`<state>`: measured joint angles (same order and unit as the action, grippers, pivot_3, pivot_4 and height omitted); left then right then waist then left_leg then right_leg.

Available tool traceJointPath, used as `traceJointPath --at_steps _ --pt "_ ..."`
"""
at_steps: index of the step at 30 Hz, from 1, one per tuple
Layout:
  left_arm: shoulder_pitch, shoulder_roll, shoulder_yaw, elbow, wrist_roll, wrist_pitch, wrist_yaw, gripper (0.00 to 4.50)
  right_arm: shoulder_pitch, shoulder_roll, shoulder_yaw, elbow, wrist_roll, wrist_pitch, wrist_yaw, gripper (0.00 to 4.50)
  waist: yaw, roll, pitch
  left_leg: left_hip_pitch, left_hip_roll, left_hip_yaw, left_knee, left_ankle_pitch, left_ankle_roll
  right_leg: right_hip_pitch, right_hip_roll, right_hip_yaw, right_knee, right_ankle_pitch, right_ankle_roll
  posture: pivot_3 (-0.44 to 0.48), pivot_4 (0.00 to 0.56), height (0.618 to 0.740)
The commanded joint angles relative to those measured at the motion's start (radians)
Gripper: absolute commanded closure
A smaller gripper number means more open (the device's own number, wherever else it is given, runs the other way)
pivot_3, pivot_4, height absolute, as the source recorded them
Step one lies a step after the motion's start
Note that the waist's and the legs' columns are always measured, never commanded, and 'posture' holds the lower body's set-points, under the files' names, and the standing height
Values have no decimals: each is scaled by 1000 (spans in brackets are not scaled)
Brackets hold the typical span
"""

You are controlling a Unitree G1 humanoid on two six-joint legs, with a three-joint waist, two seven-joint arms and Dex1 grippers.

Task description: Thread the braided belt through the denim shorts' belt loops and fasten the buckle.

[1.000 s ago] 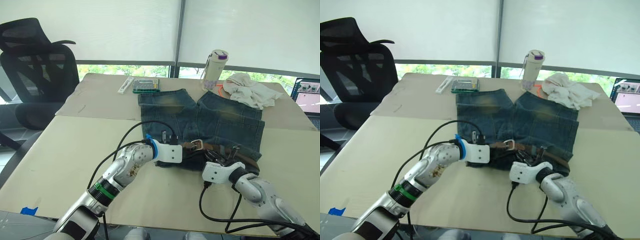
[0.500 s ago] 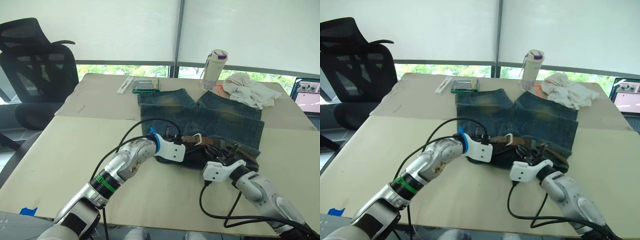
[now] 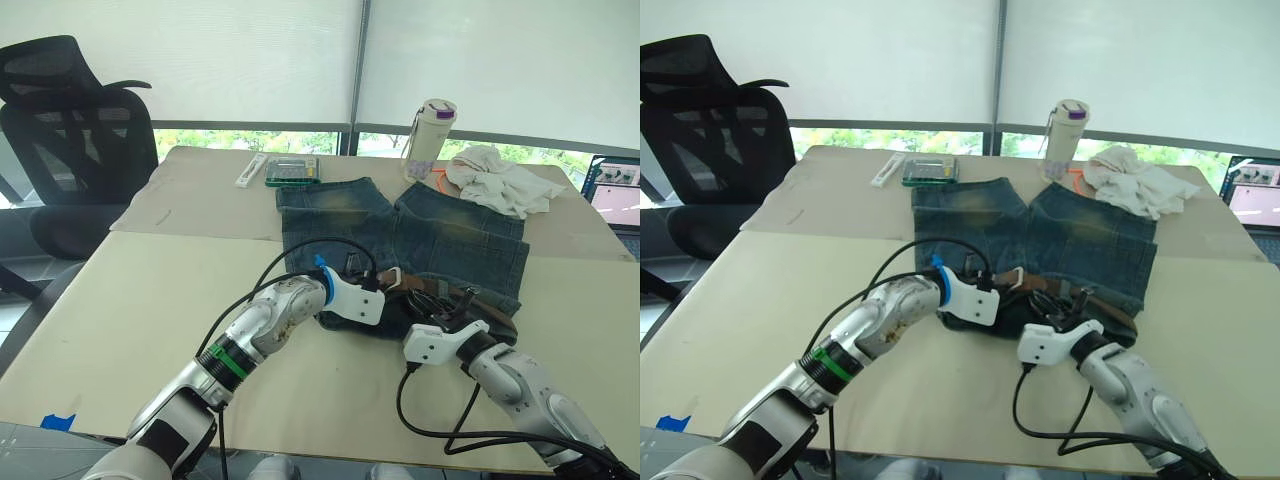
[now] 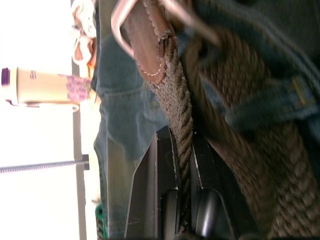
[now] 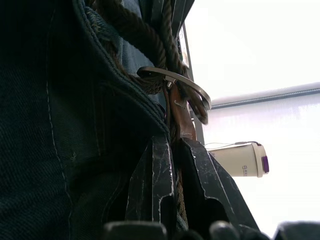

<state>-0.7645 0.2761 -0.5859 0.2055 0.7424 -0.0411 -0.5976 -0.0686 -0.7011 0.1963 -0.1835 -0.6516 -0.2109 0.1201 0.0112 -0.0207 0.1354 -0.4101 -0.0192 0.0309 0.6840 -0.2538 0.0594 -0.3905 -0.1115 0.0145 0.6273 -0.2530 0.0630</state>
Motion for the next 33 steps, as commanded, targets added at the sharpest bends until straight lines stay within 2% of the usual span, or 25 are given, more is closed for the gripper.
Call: traceJointPath --at_steps 1,5,9,15,17,21,25,27,30,33 --pt "-44 -46 -15 20 1 -21 29 4500 -34 11 -10 -35 -4 -55 -7 4470 0 0 0 0 0 0 0 0 0 0 0 0 0 0 0 0 150 740" --pt "-51 -97 1 52 -25 -16 52 4500 -31 20 -13 -30 1 -67 -1 4470 0 0 0 0 0 0 0 0 0 0 0 0 0 0 0 0 150 740" --pt "-25 -183 48 78 -107 20 77 4500 -16 35 -12 -29 33 -77 11 4470 0 0 0 0 0 0 0 0 0 0 0 0 0 0 0 0 150 740" --pt "20 -214 63 96 -157 26 79 4500 12 67 -49 -46 133 -63 53 4470 0 0 0 0 0 0 0 0 0 0 0 0 0 0 0 0 150 740" --pt "36 -224 70 101 -175 31 84 4500 32 72 -57 -63 252 -22 151 3551 2 0 0 0 0 0 0 0 0 0 0 0 0 0 0 0 150 740" --pt "54 -233 79 105 -201 21 90 4500 69 83 -114 -97 435 19 258 2199 2 0 0 0 0 0 0 0 0 1 -1 0 0 0 0 0 150 740" --pt "64 -225 68 114 -205 3 97 4500 101 119 -246 -186 733 284 354 826 3 0 0 0 0 -1 0 0 0 1 -1 0 0 0 0 0 150 740" --pt "70 -218 63 122 -204 -2 101 4500 114 86 -335 -232 872 422 418 192 3 0 0 0 1 -1 0 0 1 1 -1 0 0 0 0 0 150 740" --pt "75 -210 59 130 -207 -8 104 4500 99 8 -438 -238 940 492 477 192 5 0 0 0 0 -1 0 -1 1 1 -2 0 0 0 0 0 150 740" --pt "77 -207 55 130 -210 -10 106 4500 79 -67 -396 -202 808 403 486 192 3 0 0 0 1 -1 0 -1 1 1 -1 0 0 0 0 0 150 740"
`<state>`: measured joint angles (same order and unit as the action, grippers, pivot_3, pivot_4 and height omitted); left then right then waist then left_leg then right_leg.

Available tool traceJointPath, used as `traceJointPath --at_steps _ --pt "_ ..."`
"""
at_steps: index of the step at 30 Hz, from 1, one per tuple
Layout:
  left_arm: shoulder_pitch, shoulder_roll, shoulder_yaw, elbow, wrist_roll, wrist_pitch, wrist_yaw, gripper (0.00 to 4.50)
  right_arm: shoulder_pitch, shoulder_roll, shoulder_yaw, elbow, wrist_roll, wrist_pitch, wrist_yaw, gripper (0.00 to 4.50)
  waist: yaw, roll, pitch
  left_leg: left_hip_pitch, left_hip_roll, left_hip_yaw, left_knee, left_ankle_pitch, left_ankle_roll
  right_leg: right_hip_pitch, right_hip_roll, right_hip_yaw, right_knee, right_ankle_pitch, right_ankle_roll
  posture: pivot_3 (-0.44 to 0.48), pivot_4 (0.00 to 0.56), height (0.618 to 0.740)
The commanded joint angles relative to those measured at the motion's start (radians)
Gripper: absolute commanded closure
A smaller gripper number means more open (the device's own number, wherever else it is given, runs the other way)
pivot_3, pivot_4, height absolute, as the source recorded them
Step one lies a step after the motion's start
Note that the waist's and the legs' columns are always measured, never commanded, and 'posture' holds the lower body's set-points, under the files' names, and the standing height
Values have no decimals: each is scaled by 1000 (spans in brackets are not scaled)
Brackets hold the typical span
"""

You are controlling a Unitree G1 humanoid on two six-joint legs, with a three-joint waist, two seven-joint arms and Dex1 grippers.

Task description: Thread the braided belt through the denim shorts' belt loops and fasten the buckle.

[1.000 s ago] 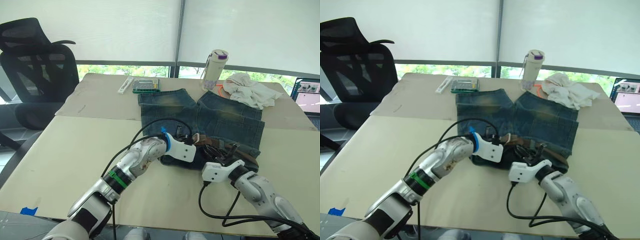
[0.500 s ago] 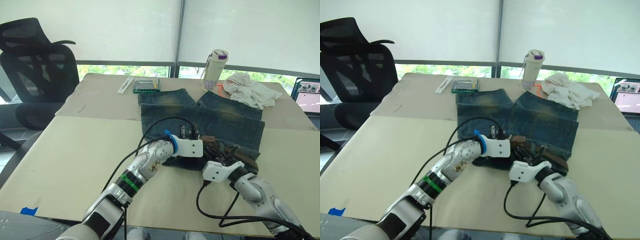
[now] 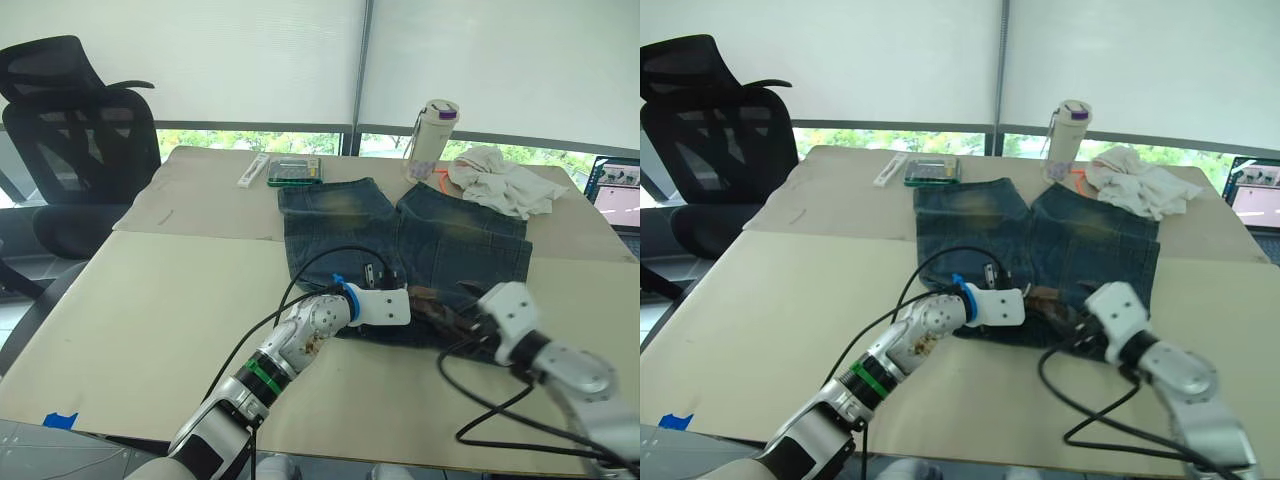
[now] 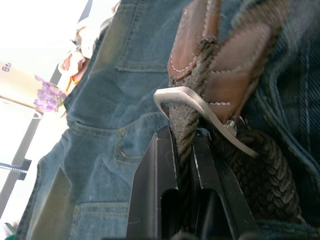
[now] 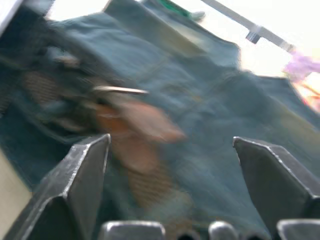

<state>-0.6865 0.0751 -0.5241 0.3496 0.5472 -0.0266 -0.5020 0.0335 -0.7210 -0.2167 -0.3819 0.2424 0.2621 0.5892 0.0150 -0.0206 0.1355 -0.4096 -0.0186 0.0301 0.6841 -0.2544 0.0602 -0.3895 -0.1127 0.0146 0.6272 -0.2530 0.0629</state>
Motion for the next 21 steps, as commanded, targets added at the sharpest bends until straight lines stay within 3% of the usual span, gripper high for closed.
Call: traceJointPath --at_steps 1,7,12,15,21 --pt "0 -6 -8 -14 -15 -24 11 4500 -25 -76 44 15 -146 -113 19 192 -1 0 0 0 0 0 0 0 0 0 0 0 0 0 0 0 150 740" --pt "0 -5 -10 -9 -16 -25 15 4500 -103 -141 176 124 -370 -296 7 192 -1 0 0 0 -1 1 0 0 0 0 0 0 0 0 0 0 150 740" --pt "2 -5 -10 -7 -17 -27 14 4500 -152 -102 230 174 -418 -367 -12 192 -1 0 0 0 -1 1 0 0 0 0 0 0 0 0 0 0 150 740" --pt "-2 1 -13 -4 -13 -35 15 4500 -164 -88 246 191 -444 -385 -13 998 -1 0 0 0 -1 1 0 0 -1 0 0 0 0 0 0 0 150 740" --pt "-3 3 -13 -3 -12 -39 17 4500 -170 -87 250 224 -487 -425 -19 3068 -1 0 0 0 -1 1 0 0 -1 0 0 0 0 0 0 0 150 740"
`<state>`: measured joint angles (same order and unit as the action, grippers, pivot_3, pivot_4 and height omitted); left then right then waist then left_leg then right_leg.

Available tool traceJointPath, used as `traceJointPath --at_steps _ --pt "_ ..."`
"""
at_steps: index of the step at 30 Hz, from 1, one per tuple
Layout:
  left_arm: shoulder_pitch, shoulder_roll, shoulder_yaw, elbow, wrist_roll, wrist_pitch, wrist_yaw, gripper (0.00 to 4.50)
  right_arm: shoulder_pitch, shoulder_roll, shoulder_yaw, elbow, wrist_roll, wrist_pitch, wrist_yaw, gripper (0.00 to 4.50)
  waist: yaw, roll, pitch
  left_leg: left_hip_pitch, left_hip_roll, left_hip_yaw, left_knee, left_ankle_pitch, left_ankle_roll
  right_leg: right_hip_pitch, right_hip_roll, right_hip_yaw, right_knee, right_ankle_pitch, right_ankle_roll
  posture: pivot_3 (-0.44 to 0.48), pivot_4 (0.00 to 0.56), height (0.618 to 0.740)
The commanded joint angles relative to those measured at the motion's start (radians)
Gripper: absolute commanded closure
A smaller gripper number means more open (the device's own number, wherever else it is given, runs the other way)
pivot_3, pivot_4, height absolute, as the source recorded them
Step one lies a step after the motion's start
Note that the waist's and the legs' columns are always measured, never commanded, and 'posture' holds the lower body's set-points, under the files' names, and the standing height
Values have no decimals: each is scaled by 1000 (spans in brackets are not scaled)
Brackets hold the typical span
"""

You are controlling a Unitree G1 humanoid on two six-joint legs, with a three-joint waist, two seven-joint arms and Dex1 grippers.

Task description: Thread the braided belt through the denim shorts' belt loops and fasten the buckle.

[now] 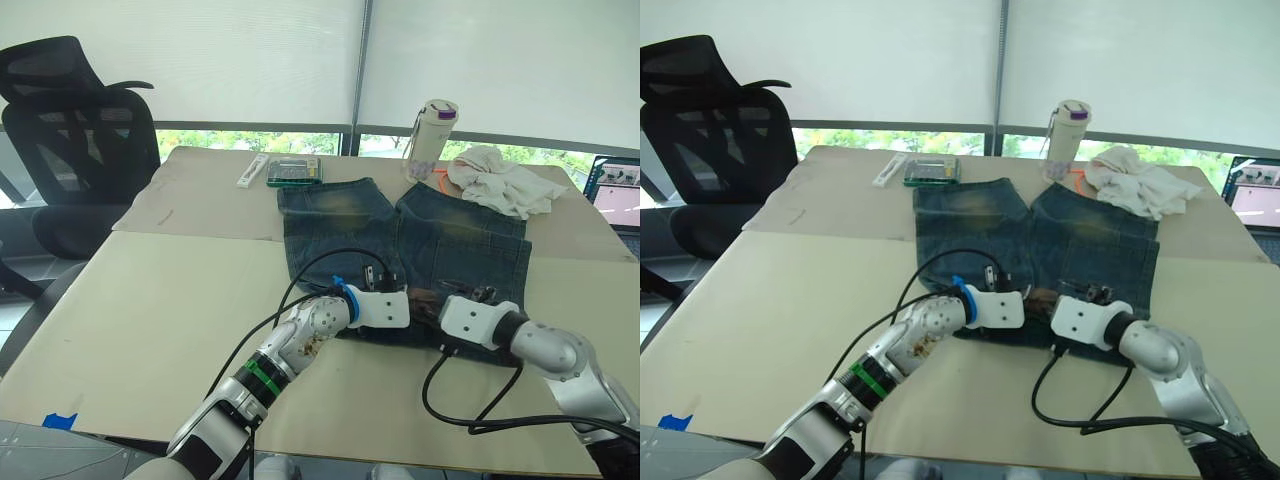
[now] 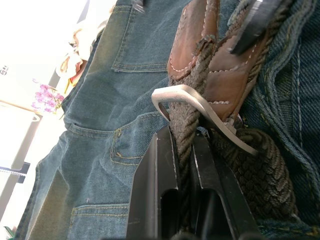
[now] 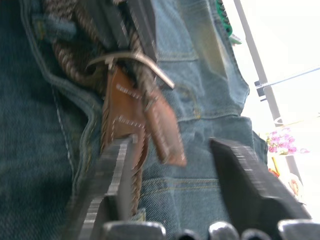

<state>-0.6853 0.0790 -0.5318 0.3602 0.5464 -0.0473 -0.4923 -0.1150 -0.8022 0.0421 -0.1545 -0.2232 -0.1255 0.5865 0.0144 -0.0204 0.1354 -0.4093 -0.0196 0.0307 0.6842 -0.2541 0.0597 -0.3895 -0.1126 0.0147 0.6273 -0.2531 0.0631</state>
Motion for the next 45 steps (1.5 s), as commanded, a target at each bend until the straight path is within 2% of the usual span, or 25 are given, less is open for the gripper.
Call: traceJointPath --at_steps 1,4,6,11,14,21,28,33,37,45 --pt "-2 -2 -6 -14 -14 -18 3 4500 -22 -4 -9 1 -25 -42 -19 3436 -1 0 0 0 0 0 0 0 0 0 0 0 0 0 0 0 150 740" --pt "5 -9 6 -19 -40 -12 -10 4500 -24 1 -10 10 -33 -53 -20 4429 -1 0 0 0 0 0 0 0 0 0 0 0 0 0 0 0 150 740" --pt "9 -16 24 -29 -67 1 -14 3727 -24 5 -12 11 -35 -57 -19 4500 -1 0 0 0 0 0 0 0 0 0 0 0 0 0 0 0 150 740" --pt "15 -1 40 -43 -81 -35 17 2164 -21 7 -22 17 -36 -67 -18 4500 -1 0 0 0 0 0 0 0 0 0 0 0 0 0 0 0 150 740" --pt "53 7 74 -78 -137 -51 13 1185 -10 -3 -43 22 -31 -71 -22 4500 -1 0 0 0 0 0 0 0 0 0 0 0 0 0 0 0 150 740" --pt "166 65 158 -149 -280 -78 -38 1185 26 -46 -115 44 -35 -100 -41 4500 0 0 0 0 1 0 0 0 0 0 0 0 0 0 0 0 150 740" --pt "257 172 135 -131 -285 -49 -122 1185 71 -104 -174 117 -28 -175 -60 4500 -2 0 0 3 1 0 0 0 0 1 0 1 1 0 0 0 150 740" --pt "270 180 113 -108 -272 -22 -129 1185 125 -136 -229 123 41 -196 -17 4500 -2 1 -1 4 1 0 0 0 0 3 0 1 1 0 0 0 150 740" --pt "280 159 126 -122 -299 16 -122 1185 243 -214 -334 169 40 -210 19 4500 3 3 -2 4 0 0 0 0 0 4 -1 1 0 0 0 0 150 740" --pt "283 167 123 -126 -299 23 -120 1185 336 -282 -458 285 7 -211 -8 4500 0 8 -5 6 1 1 -1 0 0 5 -1 2 -1 0 0 0 150 740"
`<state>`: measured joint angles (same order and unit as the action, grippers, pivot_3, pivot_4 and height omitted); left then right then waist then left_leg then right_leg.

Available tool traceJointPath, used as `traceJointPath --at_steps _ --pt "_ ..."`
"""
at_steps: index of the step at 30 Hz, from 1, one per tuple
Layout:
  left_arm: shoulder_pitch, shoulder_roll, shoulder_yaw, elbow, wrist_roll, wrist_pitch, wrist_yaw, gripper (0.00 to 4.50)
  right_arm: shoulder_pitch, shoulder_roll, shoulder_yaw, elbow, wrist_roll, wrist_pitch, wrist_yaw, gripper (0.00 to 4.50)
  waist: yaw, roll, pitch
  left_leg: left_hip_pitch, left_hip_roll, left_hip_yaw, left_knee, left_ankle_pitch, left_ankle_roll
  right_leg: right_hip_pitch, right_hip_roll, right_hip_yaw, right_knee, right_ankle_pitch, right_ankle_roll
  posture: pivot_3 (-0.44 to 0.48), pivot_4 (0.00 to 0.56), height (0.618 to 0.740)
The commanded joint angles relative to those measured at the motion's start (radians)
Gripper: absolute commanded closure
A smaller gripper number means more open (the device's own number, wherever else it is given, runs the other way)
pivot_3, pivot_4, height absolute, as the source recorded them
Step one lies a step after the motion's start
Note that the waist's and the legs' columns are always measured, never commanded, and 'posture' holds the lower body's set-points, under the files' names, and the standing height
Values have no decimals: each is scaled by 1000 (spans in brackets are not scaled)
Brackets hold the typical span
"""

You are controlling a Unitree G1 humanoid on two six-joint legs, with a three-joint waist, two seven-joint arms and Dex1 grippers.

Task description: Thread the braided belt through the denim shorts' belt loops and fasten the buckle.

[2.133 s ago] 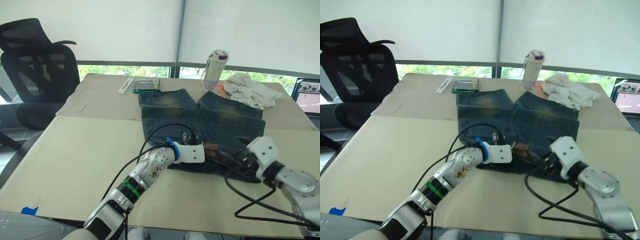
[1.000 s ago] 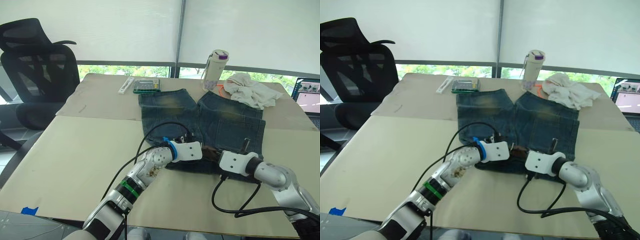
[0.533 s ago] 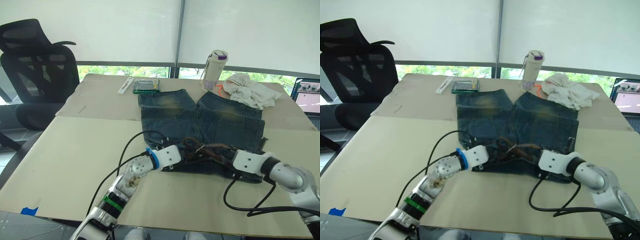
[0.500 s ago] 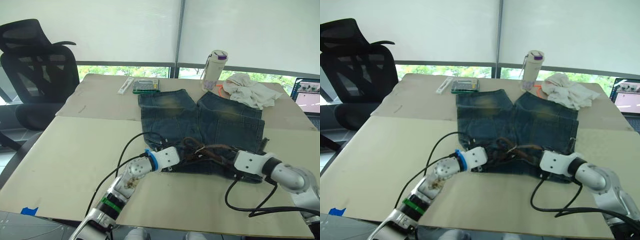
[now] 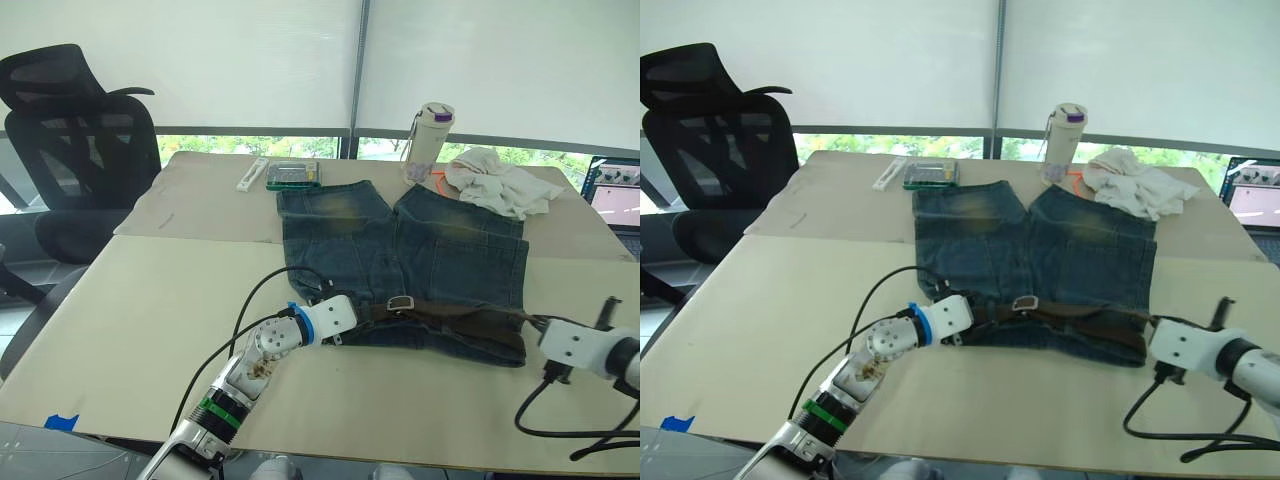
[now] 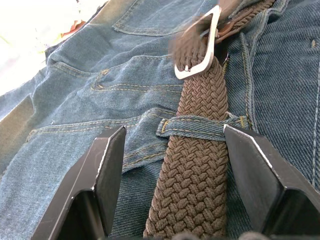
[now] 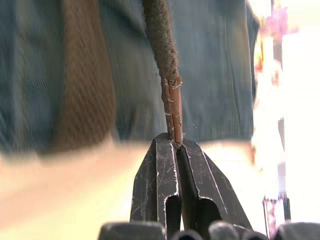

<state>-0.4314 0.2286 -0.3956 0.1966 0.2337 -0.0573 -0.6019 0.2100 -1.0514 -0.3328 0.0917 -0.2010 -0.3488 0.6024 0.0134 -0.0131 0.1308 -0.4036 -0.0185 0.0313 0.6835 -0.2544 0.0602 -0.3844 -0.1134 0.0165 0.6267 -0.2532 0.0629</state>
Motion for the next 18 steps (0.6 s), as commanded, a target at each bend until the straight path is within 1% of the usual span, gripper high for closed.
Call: traceJointPath --at_steps 1,4,7,9,10,11,15,17,18 --pt "29 21 -13 37 15 30 -9 1185 12 -34 -89 41 -12 17 -25 4500 2 1 0 0 0 0 0 0 0 0 0 0 0 0 0 0 150 740" --pt "30 14 9 26 -4 33 4 1185 -13 -8 -95 14 17 41 -35 4500 3 1 0 0 0 0 0 0 0 0 0 0 -1 0 0 0 150 740" --pt "31 -19 61 -16 -82 44 8 1185 -43 31 -93 -20 88 78 -19 4500 3 0 0 -1 0 0 0 0 0 0 0 0 0 0 0 0 150 740" --pt "38 -36 106 -110 -172 92 -17 1138 -66 53 -107 -58 163 123 9 3748 2 0 0 -1 0 0 0 0 0 -1 0 0 0 0 0 0 150 740" --pt "40 -40 120 -143 -198 111 -24 1138 -72 60 -113 -71 184 141 19 3516 1 0 0 -2 0 0 0 0 0 -1 -1 0 0 0 0 0 150 740" --pt "37 -42 143 -192 -229 145 -23 1138 -72 61 -120 -74 197 152 28 3072 0 0 0 -2 0 0 0 0 0 -2 -1 0 0 0 0 0 150 740" --pt "40 -33 237 -339 -335 307 -6 1138 -61 70 -158 -82 229 179 41 1740 1 0 0 -3 0 0 0 0 0 -2 -1 0 0 0 0 0 150 740" --pt "42 -12 314 -390 -396 391 10 1138 -54 97 -196 -107 292 214 55 1044 0 0 0 -3 0 0 0 0 0 -2 -1 0 0 0 0 0 150 740" --pt "52 27 362 -416 -430 439 -3 1138 -40 116 -218 -135 358 254 86 682 -1 0 0 -3 1 0 0 0 0 -2 0 0 0 0 0 0 150 740"
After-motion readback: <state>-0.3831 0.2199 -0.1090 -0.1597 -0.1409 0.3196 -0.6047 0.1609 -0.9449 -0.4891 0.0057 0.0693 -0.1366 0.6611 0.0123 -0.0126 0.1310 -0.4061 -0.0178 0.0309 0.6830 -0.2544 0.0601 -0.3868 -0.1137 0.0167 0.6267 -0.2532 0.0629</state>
